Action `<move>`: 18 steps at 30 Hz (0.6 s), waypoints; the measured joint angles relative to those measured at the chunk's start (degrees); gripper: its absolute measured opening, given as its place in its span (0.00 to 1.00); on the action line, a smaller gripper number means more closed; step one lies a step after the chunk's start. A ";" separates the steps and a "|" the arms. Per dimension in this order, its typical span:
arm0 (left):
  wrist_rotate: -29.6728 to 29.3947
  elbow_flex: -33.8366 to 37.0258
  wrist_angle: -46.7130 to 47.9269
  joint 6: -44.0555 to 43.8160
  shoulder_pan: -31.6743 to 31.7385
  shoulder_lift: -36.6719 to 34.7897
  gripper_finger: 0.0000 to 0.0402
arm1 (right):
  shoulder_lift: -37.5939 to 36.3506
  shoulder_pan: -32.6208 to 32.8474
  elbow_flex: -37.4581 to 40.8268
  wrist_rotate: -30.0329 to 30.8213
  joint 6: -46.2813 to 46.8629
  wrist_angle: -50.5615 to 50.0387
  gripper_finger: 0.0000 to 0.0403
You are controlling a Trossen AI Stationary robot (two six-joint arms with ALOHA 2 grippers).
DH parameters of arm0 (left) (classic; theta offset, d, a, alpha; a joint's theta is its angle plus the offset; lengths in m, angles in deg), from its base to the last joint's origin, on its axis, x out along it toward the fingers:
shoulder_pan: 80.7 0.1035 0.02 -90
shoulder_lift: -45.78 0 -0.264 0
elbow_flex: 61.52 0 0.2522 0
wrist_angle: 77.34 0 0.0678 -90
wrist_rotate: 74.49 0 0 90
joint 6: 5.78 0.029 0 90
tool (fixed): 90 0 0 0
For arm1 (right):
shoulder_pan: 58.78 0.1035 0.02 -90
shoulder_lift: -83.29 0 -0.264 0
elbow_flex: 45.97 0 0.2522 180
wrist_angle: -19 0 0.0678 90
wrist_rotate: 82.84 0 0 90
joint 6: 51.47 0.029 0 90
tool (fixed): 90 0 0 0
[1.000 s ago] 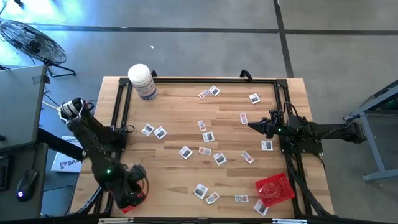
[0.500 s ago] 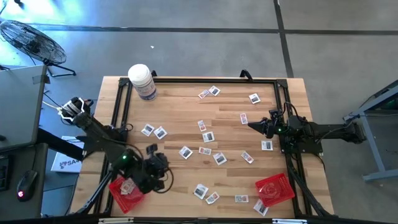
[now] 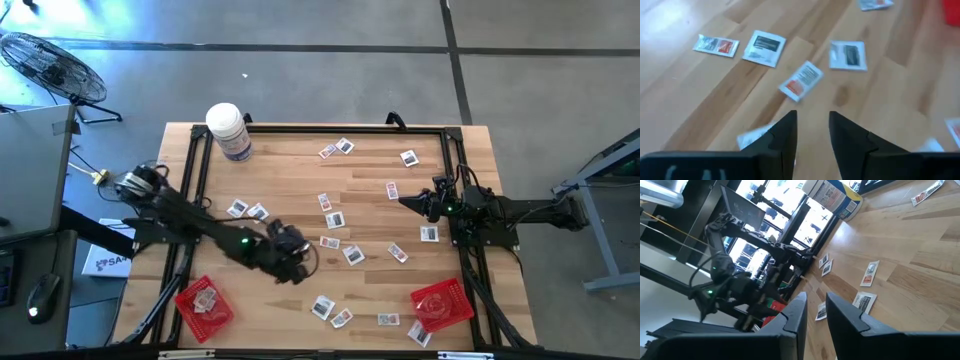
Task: Pick & Place First Aid Supplies
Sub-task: Put the ointment pack into the left red bin
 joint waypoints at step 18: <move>4.80 0.03 -18.56 -7.94 9.76 15.38 0.50 | 0.57 0.00 0.00 -0.02 0.00 -0.02 0.16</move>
